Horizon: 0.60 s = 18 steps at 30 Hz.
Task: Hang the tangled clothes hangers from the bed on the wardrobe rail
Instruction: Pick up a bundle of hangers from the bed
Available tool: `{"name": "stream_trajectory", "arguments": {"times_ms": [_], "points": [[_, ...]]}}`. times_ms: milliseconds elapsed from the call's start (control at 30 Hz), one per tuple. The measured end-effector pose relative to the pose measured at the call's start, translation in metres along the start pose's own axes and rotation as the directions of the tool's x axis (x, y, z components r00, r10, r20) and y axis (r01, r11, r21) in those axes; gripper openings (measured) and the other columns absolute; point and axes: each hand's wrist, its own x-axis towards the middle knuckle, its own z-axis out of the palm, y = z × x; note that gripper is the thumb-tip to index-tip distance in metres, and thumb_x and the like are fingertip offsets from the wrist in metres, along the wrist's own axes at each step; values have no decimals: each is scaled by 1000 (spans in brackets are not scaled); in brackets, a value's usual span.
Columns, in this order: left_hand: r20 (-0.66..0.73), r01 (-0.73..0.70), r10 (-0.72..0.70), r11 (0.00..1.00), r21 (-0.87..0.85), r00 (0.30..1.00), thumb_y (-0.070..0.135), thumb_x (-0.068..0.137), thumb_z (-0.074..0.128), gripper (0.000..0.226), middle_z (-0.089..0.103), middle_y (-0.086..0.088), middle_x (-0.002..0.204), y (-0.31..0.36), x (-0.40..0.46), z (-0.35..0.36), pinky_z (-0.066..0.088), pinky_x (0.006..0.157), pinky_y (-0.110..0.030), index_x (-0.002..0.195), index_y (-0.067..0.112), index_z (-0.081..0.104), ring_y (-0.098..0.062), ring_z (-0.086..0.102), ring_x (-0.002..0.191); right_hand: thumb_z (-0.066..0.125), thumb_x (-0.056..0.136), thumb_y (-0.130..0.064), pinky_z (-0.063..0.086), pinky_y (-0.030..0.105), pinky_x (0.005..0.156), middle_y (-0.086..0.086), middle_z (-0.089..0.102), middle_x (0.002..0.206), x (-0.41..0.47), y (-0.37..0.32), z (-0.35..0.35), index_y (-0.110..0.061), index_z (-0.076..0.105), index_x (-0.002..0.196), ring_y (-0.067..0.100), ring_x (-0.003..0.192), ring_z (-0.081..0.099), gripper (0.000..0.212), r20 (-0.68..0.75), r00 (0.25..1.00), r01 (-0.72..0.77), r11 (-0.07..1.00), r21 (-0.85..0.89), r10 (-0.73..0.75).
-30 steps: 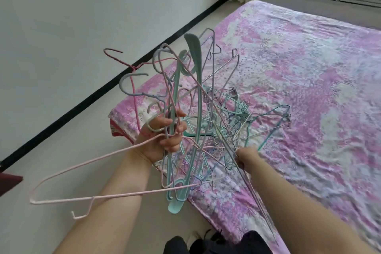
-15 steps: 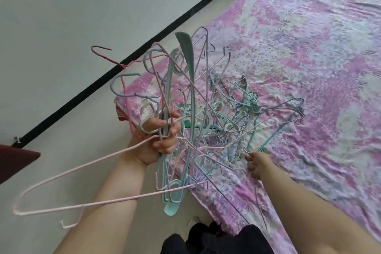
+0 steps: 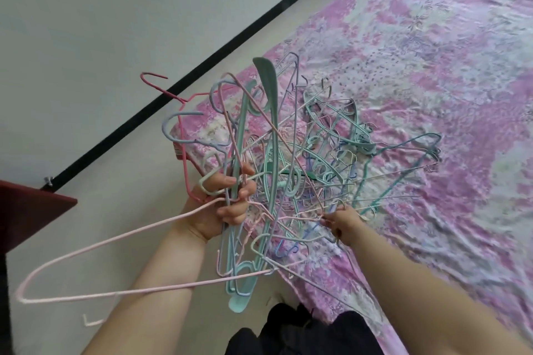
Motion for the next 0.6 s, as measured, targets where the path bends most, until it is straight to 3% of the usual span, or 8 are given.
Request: {"name": "stream_trajectory", "arguments": {"times_ms": [67,233,367,500,600], "points": [[-15,17,-17,1000,4,1000,9,92,43,31,50,-13,90,-4,2,-1,35,52,-25,121,3,50,-15,36,48,38,92,17,17,11,28,14,59,82,0,11,-2,-17,32,81,15,37,61,36,20,999,-35,996,81,33],[1,85,-85,996,-35,996,9,92,44,31,48,-12,90,-19,4,-6,33,52,-26,122,4,49,-15,36,48,43,92,16,22,11,27,9,69,79,2,36,-14,-10,48,99,16,44,66,27,86,991,-120,970,213,103],[3,116,-116,993,-10,993,10,91,47,29,49,-9,88,-29,7,-8,31,50,-24,120,6,52,-14,35,47,41,94,13,22,12,25,4,73,70,9,53,-22,-12,50,95,15,47,68,27,87,988,-149,927,343,126],[-10,136,-135,989,56,991,10,89,51,27,49,-9,84,-31,8,-11,32,49,-22,116,6,55,-13,33,44,42,94,11,28,12,26,1,69,60,10,59,-21,-7,56,103,11,43,64,25,99,987,-157,927,341,130],[-63,139,-131,981,138,989,12,85,58,27,46,-7,80,-32,5,-15,31,48,-20,111,8,57,-13,31,42,45,95,8,30,11,28,4,61,73,11,58,-18,-9,55,114,8,36,56,27,53,991,-130,949,288,119]]}}
